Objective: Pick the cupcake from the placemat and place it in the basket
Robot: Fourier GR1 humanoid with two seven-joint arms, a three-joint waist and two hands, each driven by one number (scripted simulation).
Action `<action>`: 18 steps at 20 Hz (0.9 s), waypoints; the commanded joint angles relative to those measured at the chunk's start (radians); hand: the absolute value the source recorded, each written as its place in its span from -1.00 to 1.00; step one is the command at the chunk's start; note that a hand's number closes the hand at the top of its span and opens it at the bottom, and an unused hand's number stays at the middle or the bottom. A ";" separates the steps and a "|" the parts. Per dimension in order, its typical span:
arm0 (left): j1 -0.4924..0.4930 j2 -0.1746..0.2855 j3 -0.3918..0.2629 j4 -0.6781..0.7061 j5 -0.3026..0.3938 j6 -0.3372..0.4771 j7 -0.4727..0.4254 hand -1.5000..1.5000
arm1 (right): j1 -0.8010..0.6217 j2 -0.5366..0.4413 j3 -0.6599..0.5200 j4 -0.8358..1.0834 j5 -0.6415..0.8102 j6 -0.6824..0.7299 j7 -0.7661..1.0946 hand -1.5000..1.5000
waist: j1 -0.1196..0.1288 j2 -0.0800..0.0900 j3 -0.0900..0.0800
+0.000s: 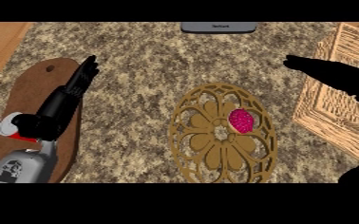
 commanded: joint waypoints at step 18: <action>-0.033 -0.109 0.061 0.005 -0.109 -0.051 0.033 0.00 | 0.196 0.339 0.145 0.231 0.674 -0.209 -0.485 -1.00 | 0.001 0.001 0.000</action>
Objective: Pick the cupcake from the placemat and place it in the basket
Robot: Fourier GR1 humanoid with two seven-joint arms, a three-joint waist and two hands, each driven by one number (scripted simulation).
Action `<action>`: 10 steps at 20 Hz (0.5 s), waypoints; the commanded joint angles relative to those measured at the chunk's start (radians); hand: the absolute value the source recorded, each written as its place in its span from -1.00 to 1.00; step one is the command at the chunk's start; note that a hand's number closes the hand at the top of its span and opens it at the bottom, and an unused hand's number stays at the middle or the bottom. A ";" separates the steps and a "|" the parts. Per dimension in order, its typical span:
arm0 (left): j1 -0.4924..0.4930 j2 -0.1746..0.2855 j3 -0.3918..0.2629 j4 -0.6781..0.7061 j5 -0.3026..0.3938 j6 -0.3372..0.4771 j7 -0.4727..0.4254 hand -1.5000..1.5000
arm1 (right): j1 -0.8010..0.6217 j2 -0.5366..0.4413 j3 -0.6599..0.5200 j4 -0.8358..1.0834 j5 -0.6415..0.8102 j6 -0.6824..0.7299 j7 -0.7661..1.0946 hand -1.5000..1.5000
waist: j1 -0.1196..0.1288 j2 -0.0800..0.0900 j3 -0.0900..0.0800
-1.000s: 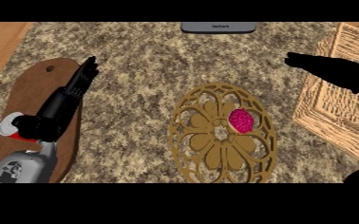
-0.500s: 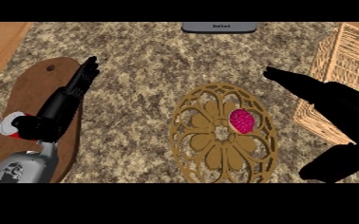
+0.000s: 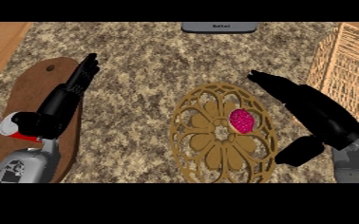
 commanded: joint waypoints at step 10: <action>0.039 -0.065 0.029 -0.036 -0.069 -0.050 0.008 0.00 | 0.016 0.134 -0.006 -0.002 0.089 0.040 -0.075 -1.00 | -0.001 -0.001 0.000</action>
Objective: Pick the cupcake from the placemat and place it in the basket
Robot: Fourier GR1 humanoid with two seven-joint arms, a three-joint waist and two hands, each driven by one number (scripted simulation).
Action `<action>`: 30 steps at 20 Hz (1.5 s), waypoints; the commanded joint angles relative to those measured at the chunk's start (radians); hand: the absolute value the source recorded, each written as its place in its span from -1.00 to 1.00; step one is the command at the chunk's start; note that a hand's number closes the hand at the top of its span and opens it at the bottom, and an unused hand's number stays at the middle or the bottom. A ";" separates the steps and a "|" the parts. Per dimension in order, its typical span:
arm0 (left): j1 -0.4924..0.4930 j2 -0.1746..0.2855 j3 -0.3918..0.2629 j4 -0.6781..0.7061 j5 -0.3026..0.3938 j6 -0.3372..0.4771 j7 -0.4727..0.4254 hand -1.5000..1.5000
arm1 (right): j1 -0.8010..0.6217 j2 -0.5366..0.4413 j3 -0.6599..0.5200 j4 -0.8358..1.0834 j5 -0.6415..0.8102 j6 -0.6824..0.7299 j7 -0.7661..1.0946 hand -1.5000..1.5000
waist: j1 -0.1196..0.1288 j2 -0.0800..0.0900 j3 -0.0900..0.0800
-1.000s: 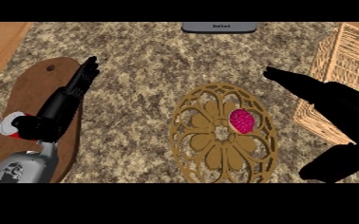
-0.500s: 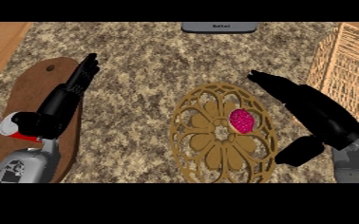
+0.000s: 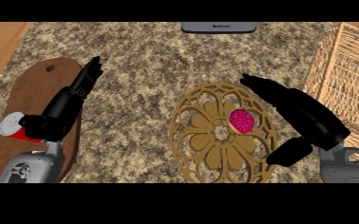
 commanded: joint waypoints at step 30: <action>0.011 -0.080 0.087 0.063 -0.098 -0.100 -0.080 0.00 | -0.032 0.200 0.076 0.222 0.376 -0.025 -0.021 -1.00 | -0.001 0.000 0.000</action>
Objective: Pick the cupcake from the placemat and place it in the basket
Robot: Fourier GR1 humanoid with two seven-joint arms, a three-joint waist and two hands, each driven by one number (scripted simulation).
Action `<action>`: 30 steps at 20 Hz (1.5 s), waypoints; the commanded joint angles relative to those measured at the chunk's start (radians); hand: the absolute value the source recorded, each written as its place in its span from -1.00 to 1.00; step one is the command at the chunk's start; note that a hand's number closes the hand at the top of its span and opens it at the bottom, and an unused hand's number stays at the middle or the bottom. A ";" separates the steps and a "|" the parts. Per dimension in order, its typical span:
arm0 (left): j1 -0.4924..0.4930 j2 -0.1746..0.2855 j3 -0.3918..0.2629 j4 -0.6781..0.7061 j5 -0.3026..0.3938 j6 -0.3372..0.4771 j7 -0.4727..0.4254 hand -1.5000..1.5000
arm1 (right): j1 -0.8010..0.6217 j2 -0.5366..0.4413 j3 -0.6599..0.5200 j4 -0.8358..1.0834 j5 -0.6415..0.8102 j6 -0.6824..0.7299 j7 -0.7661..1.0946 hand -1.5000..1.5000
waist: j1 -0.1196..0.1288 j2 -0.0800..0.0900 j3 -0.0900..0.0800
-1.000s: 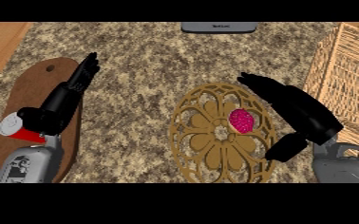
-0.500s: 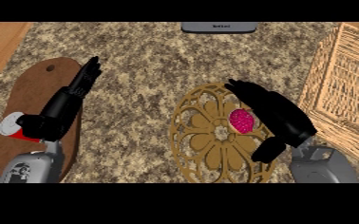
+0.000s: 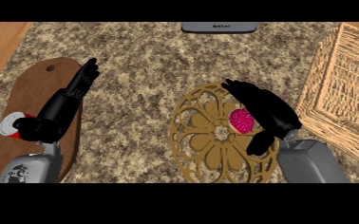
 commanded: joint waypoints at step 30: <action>0.032 -0.027 0.026 -0.020 -0.028 -0.020 0.010 0.00 | 0.257 0.181 -0.011 -0.021 0.326 -0.211 0.322 1.00 | -0.039 -0.009 -0.002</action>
